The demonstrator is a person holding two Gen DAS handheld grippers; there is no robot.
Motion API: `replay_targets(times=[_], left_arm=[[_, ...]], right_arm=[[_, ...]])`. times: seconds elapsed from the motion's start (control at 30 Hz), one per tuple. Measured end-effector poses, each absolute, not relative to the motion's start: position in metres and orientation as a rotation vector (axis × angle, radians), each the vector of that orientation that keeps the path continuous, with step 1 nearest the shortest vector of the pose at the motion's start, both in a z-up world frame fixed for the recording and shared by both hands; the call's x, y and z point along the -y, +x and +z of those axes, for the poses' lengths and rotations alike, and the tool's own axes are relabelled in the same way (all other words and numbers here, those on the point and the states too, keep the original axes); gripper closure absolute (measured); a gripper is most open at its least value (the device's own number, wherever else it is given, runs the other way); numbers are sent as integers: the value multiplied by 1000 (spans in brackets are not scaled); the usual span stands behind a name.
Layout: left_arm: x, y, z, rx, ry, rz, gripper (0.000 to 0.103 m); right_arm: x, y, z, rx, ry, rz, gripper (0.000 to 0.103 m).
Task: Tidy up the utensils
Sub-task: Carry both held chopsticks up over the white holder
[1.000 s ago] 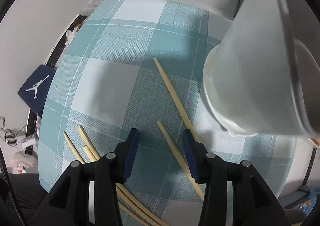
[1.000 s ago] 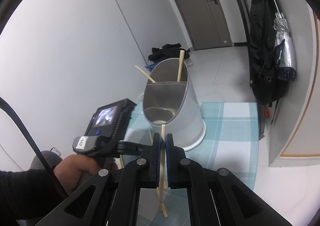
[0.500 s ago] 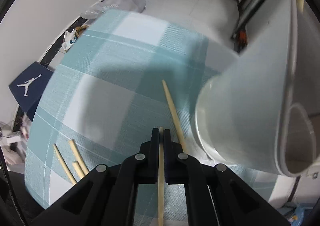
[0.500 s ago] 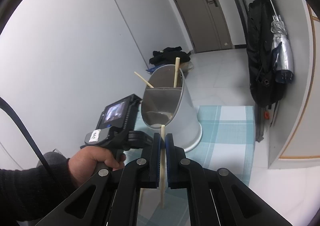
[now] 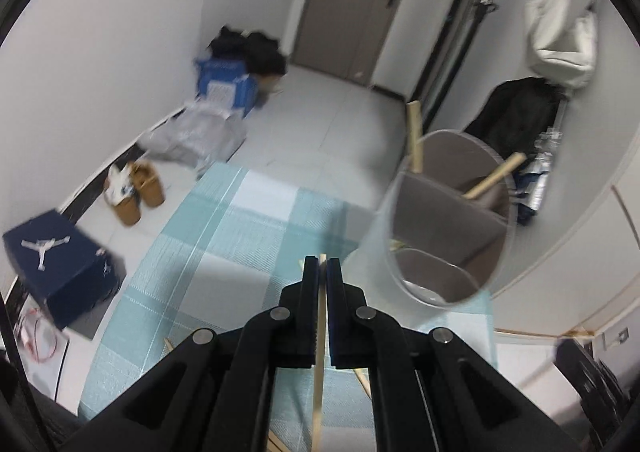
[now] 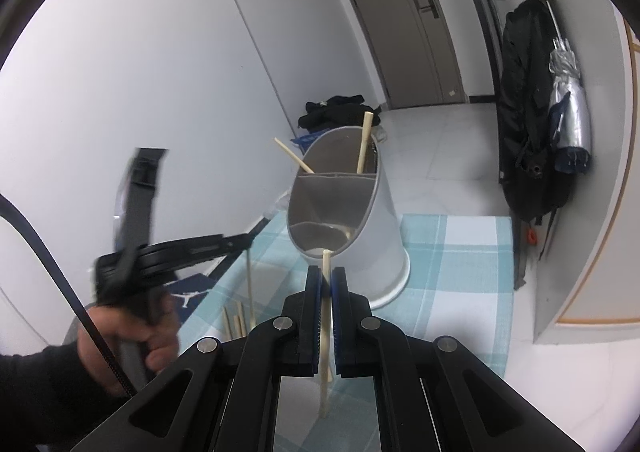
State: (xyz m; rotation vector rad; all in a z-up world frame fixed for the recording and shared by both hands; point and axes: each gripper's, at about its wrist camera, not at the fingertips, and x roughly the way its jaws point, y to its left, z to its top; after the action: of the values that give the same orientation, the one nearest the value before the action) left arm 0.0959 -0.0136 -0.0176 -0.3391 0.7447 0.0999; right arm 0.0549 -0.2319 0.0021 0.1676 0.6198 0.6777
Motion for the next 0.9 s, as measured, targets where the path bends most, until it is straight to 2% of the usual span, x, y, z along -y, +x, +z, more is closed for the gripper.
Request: replay_targets(times=[0.1, 0.5, 0.9], left_arm=[[3, 91, -13, -689, -347, 61, 103], [-7, 71, 4, -677, -430, -21, 103], [3, 73, 31, -654, -328, -95, 103]], right_arm=[[229, 54, 3, -593, 179, 637, 99], [202, 42, 7, -570, 141, 598, 99], [195, 44, 30, -512, 114, 563, 99]])
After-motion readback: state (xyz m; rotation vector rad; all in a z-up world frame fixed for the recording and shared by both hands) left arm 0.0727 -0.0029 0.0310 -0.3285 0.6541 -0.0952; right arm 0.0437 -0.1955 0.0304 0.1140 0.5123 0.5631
